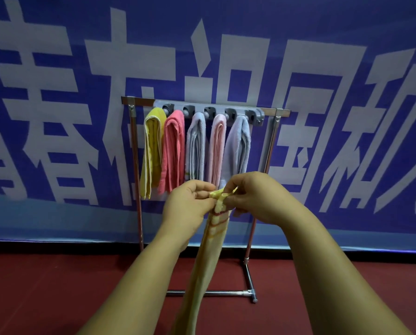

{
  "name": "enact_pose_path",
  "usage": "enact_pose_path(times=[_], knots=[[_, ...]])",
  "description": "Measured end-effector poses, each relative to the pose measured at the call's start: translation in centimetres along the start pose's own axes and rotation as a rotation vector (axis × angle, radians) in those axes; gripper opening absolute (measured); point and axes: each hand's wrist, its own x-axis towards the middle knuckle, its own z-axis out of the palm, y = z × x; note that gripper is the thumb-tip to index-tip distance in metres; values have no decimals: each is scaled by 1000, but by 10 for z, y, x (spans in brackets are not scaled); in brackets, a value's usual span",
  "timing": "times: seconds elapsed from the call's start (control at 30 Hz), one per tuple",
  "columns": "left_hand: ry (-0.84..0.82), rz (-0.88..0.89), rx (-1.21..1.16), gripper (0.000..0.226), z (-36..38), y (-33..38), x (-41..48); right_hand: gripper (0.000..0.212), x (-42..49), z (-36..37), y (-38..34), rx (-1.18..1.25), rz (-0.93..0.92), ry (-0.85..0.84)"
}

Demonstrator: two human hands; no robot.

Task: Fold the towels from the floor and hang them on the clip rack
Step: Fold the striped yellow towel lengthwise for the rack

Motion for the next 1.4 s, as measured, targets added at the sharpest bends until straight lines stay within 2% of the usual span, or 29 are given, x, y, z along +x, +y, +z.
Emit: enact_pose_path(times=[0.2, 0.47, 0.67, 0.83, 0.93, 1.03, 1.17, 1.3, 1.4], knots=[[-111, -105, -182, 29, -1, 8, -5, 8, 2, 4, -5, -96, -7, 17], [-256, -61, -150, 32, -9, 13, -11, 16, -2, 3, -2, -152, 20, 51], [-238, -9, -95, 35, -11, 12, -10, 20, -7, 1, 5, -86, 26, 41], [-237, 30, -11, 33, -19, 10, -8, 11, -17, -5, 25, -103, 95, -148], [-216, 51, 53, 32, -20, 7, -8, 8, -19, -6, 27, -151, 39, -98], [-198, 72, 84, 33, -21, 7, -8, 17, -21, -4, 24, -187, -8, -48], [-200, 77, 68, 32, -24, 8, -8, 21, -21, 0, 24, -65, -19, 19], [-206, 52, -1, 32, -29, 6, -9, 18, -19, 2, 25, 33, -15, -19], [-235, 68, -30, 32, -31, 9, -11, 32, -19, 9, 30, 142, 5, -34]])
